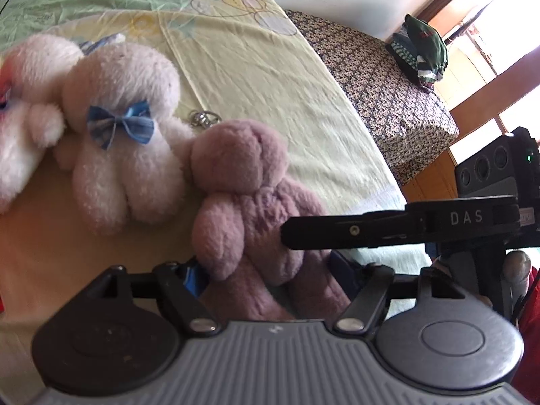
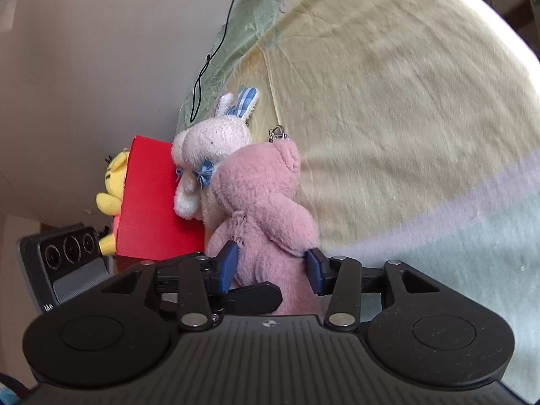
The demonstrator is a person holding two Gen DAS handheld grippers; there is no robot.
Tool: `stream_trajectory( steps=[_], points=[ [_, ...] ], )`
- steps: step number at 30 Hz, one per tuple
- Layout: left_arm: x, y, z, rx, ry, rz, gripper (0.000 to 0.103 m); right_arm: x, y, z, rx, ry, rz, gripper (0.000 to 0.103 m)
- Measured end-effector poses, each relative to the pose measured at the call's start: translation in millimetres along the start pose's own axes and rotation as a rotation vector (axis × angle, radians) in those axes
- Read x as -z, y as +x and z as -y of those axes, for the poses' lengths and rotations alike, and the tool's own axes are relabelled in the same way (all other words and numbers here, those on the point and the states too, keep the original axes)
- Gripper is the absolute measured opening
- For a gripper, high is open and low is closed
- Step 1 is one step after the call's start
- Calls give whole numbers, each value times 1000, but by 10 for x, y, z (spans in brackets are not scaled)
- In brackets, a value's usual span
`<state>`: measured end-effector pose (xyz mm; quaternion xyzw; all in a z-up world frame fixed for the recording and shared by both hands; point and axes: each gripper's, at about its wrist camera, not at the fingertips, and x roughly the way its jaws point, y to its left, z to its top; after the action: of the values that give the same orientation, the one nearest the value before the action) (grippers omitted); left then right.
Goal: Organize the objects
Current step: 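Lift and carry the pink teddy bear with the right gripper over the red box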
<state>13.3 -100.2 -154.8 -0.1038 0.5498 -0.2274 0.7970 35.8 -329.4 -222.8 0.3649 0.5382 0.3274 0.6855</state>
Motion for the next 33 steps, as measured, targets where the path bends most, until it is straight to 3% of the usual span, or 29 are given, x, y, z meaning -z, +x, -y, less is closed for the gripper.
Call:
stream_trajectory(
  steps=[10,18,24,33],
  points=[
    [166,-274,41,4,5,15,75,196,-106,-410,49,-138,-24,40],
    [348,-743,147,-4,35,72,75,356,-196,-855,44,-230,-54,40],
    [507,-1243,148,-18,19,167,75,430,-164,-1241,-18,-312,-88,40],
    [845,-2084,-68,-147,-68,344,75,503,244,-1879,-177,-470,-193,39]
  ],
)
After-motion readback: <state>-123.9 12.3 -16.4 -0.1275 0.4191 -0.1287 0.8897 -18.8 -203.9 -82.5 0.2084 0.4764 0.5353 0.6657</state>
